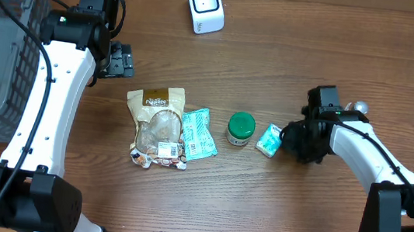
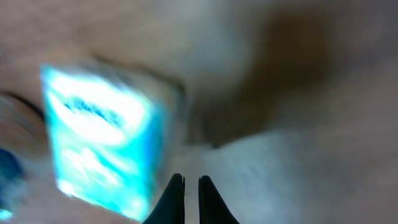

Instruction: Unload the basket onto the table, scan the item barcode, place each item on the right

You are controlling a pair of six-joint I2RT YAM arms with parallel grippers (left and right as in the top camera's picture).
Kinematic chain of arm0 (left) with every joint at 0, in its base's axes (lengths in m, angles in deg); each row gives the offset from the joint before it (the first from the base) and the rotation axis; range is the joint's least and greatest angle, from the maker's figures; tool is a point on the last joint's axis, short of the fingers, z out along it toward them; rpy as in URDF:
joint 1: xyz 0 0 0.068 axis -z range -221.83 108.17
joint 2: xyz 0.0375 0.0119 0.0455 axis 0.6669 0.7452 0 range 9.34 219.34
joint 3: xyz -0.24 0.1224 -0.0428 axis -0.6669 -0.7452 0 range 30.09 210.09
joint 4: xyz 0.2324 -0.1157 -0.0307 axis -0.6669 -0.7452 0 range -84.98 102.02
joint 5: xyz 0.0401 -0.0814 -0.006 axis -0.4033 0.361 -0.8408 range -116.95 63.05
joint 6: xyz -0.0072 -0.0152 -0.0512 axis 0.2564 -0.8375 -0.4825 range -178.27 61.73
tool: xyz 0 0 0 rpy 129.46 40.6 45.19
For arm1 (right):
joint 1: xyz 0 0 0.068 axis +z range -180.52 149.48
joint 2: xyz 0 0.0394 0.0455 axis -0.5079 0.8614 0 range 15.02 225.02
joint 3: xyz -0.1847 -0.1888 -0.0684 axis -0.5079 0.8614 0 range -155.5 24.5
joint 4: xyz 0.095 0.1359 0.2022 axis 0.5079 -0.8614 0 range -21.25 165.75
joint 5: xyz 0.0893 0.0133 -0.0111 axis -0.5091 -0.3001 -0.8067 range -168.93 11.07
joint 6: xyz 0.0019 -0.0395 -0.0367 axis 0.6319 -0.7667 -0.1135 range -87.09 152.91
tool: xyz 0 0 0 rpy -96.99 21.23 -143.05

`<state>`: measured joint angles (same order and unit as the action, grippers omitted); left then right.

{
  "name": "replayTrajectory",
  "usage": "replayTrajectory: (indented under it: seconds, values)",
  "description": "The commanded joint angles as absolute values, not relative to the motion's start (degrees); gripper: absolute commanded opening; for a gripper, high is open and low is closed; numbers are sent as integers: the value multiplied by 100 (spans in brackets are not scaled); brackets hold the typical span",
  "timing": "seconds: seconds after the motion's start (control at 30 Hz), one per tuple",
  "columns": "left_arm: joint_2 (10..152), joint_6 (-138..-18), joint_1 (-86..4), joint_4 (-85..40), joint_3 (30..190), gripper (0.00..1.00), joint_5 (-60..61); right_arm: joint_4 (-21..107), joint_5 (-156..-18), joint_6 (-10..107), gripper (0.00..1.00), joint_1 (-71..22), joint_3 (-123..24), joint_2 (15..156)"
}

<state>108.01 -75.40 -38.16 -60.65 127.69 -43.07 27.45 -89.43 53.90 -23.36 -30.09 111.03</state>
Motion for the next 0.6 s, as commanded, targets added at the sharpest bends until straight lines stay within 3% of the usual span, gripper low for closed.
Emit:
replayTrajectory:
  seconds: [0.0, 0.23, 0.57]
  values:
    - [10825, -7498, -3843, -6060, 12848, 100, -4383, 2391, -8906, 5410, 6, -2336, -3000, 11149]
    - [10825, -7498, -3843, -6060, 12848, 100, -4383, 1751, -8897, 5250, 5, -2339, -3805, 11147]
    - [10825, -7498, -3843, -6060, 12848, 100, -4383, 3314, -8405, 5241, 4, -2343, -4146, 11278]
